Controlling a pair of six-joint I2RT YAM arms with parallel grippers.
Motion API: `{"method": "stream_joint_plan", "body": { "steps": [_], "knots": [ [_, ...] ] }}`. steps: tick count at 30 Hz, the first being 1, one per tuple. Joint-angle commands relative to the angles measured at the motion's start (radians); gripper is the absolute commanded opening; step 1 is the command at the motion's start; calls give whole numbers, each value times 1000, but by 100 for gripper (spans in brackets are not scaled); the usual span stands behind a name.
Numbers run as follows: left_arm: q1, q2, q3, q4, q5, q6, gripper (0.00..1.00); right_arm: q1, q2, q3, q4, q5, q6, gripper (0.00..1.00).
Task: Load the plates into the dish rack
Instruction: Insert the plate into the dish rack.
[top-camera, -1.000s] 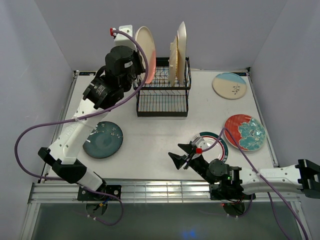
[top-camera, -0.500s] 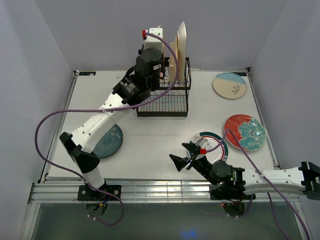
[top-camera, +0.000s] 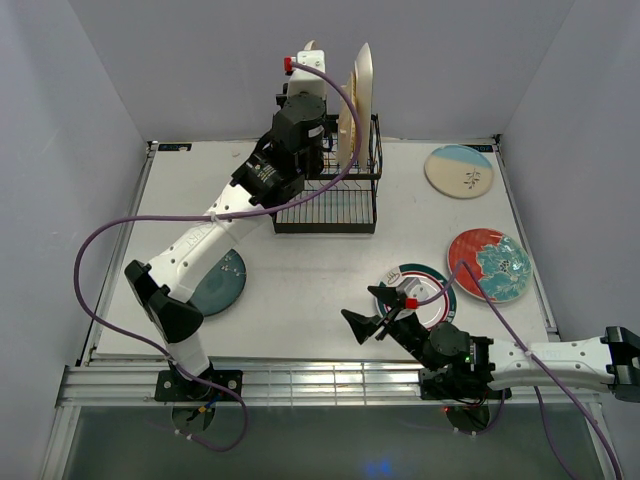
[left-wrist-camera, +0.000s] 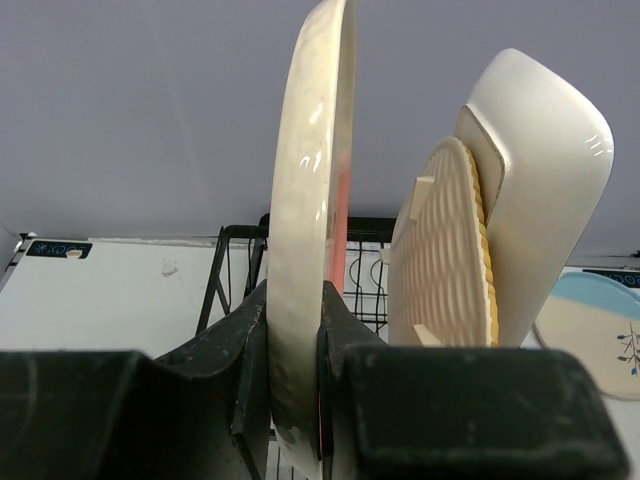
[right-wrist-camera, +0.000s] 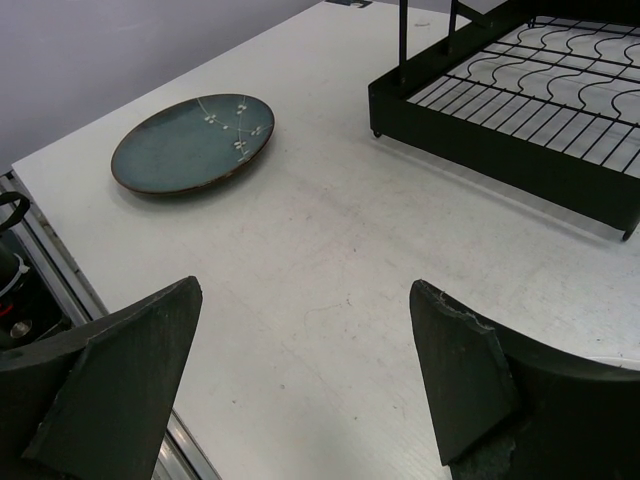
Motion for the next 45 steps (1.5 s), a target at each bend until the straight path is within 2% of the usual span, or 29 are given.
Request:
{"method": "stream_joint_plan", "body": {
  "steps": [1, 7, 21, 34, 42, 45],
  "knots": [
    [0, -35, 41, 147, -10, 2, 0, 5, -17, -2, 18, 19, 8, 90],
    [0, 5, 17, 193, 2, 14, 0, 5, -35, -11, 5, 19, 12, 90],
    [3, 95, 44, 181, -10, 2, 0, 5, -160, -61, -37, 11, 22, 90],
    [47, 71, -55, 176, 34, -64, 0, 5, -177, -74, -38, 8, 25, 90],
    [56, 80, -69, 179, 24, -67, 0, 5, -181, -77, -37, 9, 25, 90],
    [58, 83, -60, 199, -27, -58, 0, 5, -187, -82, -37, 8, 25, 90]
  ]
}}
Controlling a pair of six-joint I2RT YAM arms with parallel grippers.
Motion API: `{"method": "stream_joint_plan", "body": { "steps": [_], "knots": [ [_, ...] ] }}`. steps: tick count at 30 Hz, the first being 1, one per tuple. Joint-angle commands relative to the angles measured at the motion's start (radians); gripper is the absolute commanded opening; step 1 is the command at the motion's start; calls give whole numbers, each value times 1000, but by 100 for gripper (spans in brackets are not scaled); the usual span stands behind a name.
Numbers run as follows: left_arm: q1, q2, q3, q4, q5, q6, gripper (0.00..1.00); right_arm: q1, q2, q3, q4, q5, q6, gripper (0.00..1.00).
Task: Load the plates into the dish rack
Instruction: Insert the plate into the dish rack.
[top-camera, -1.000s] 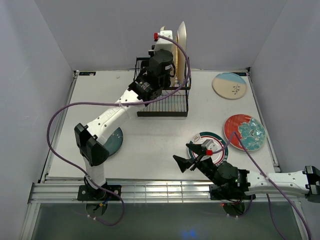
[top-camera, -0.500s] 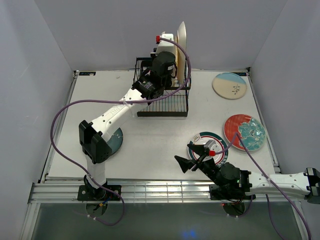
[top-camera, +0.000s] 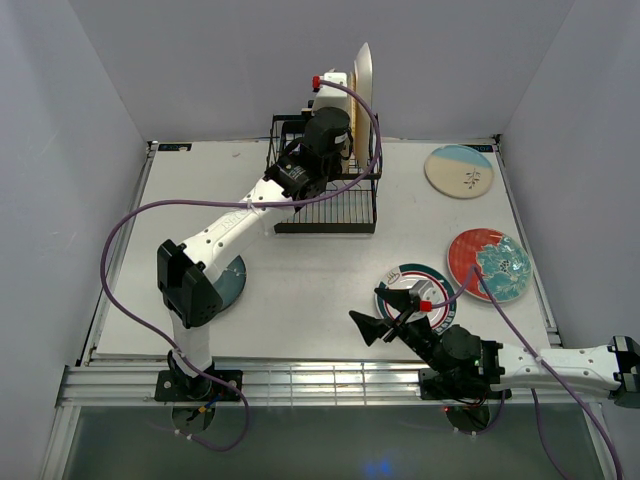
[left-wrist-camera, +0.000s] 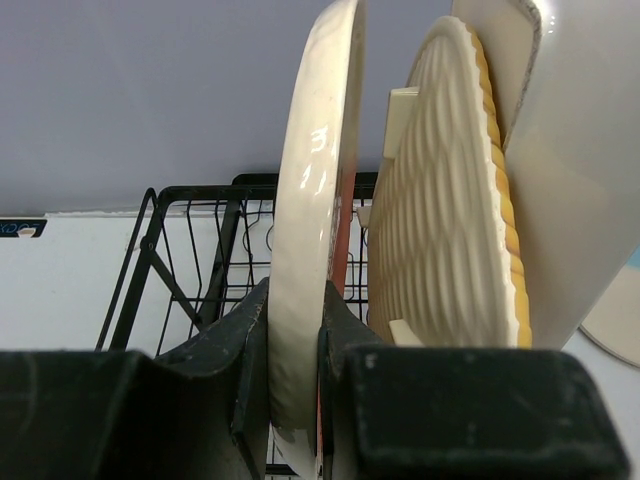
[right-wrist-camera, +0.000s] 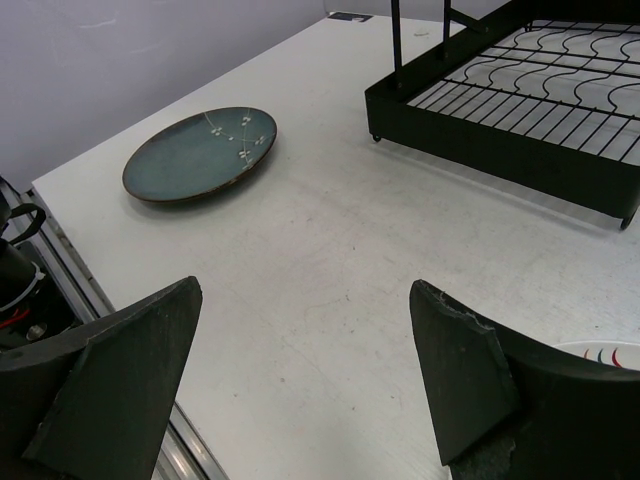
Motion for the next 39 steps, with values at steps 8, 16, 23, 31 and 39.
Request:
{"method": "stream_joint_plan", "body": {
  "steps": [8, 16, 23, 31, 39],
  "knots": [
    [21, -93, 22, 135, -111, -22, 0, 5, -17, -13, 30, 5, 6, 90],
    [21, -119, 14, 156, -116, -4, 0, 5, -16, -12, 33, 2, 6, 90],
    [21, -130, -33, 187, -108, 11, 0, 5, -16, -12, 34, -3, 5, 90],
    [21, -113, -1, 178, -99, 10, 0, 5, -14, -12, 36, -3, 6, 90],
    [20, -144, 5, 170, -85, -10, 0, 5, -14, -12, 37, -7, 5, 90]
  ]
}}
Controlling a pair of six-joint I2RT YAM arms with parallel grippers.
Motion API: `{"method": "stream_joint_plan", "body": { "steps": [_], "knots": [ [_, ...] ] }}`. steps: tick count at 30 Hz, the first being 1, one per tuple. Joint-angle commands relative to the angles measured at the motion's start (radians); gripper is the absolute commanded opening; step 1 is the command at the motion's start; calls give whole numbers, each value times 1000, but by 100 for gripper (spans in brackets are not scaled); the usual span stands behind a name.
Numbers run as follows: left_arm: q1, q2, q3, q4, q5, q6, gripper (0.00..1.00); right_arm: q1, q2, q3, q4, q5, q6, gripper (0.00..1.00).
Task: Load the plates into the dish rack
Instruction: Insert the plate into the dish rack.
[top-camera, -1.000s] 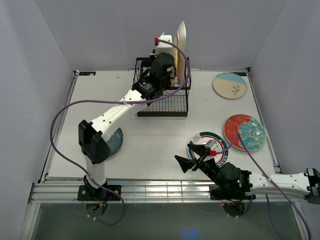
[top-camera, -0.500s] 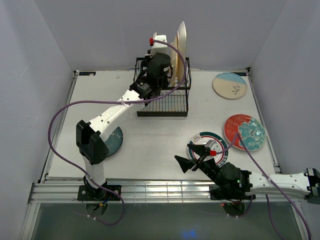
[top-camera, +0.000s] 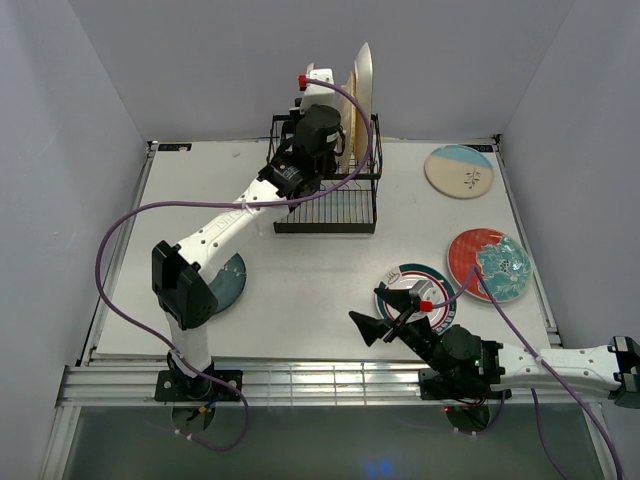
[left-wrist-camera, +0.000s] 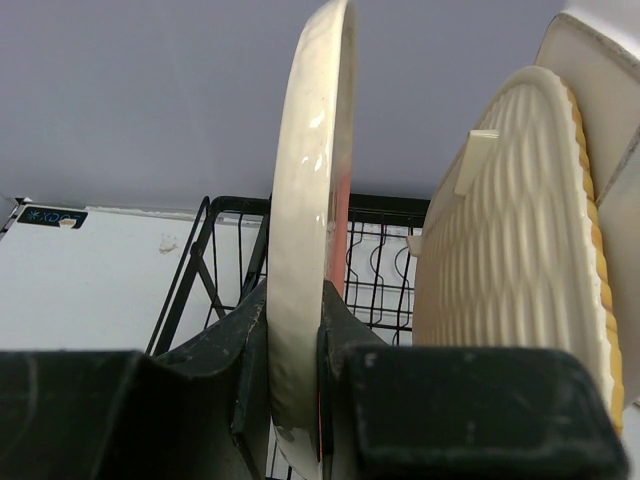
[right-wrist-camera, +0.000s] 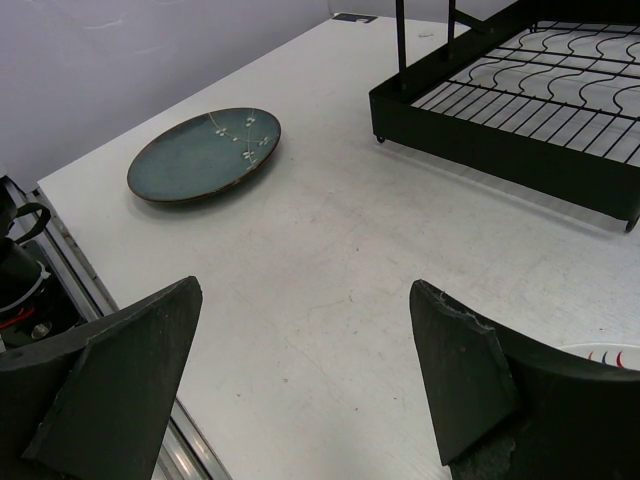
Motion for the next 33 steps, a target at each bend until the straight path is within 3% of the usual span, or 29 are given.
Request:
{"method": "stream_joint_plan", "body": {
  "steps": [1, 33],
  "knots": [
    [3, -120, 42, 105, 2, -24, 0, 5, -8, -13, 36, 1, 4, 90],
    [-37, -143, 60, 203, -34, 54, 0, 5, 23, -7, 53, 0, -1, 90]
  ]
}}
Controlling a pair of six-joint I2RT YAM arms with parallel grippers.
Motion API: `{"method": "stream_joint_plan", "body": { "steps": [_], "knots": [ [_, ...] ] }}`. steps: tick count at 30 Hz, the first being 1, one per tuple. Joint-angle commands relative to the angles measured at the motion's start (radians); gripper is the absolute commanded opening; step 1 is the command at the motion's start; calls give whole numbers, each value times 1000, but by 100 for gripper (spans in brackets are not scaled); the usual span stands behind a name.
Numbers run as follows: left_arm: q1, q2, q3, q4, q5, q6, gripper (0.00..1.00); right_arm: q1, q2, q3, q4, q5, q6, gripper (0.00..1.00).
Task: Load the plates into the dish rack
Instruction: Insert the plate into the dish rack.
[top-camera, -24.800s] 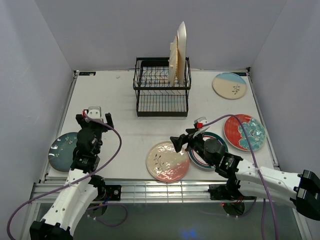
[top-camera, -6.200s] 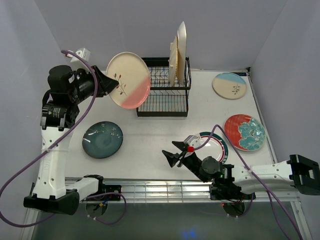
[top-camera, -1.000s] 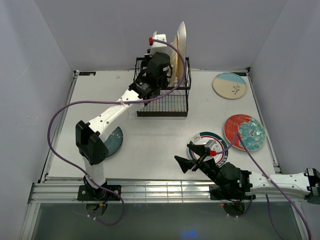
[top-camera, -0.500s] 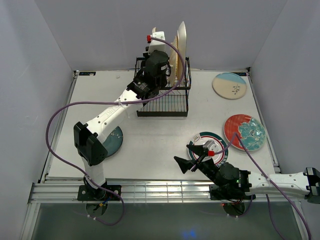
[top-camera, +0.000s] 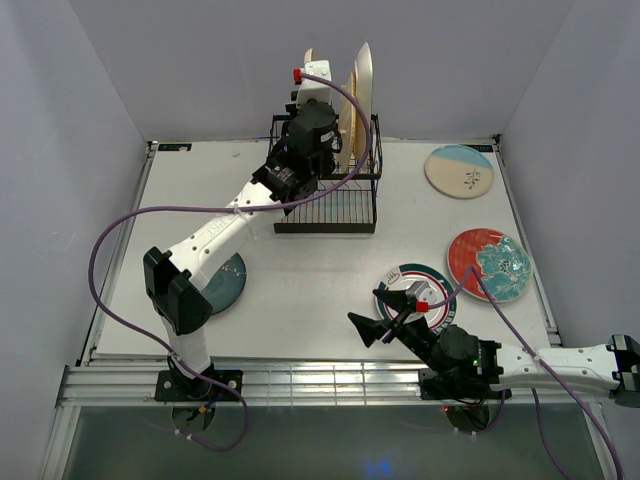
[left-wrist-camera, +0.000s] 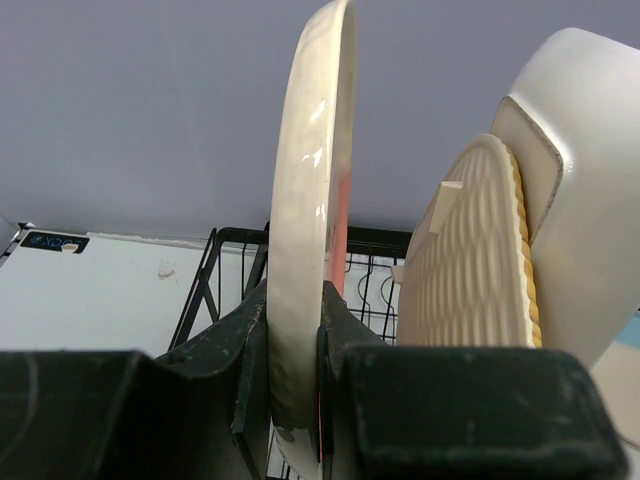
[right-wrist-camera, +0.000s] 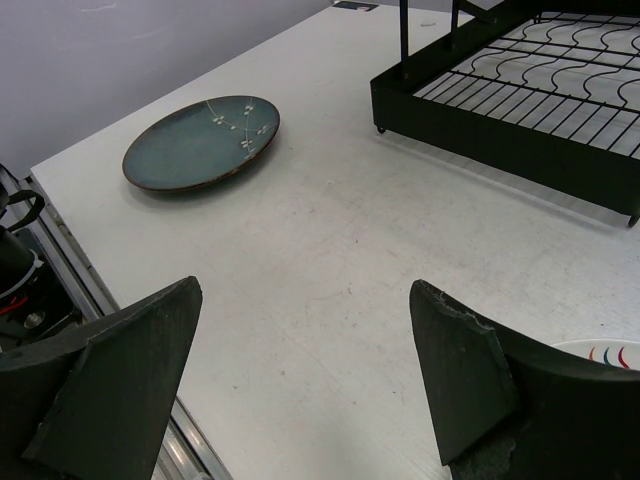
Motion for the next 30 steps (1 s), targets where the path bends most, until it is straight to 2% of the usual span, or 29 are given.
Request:
{"method": "stream_joint_plan", "body": {
  "steps": [1, 30],
  "knots": [
    [-16, -96, 47, 154, -20, 18, 0, 5, -5, -7, 51, 5, 0, 90],
    [-19, -72, -42, 166, -20, -2, 0, 5, -20, -15, 46, 5, 0, 90]
  ]
}}
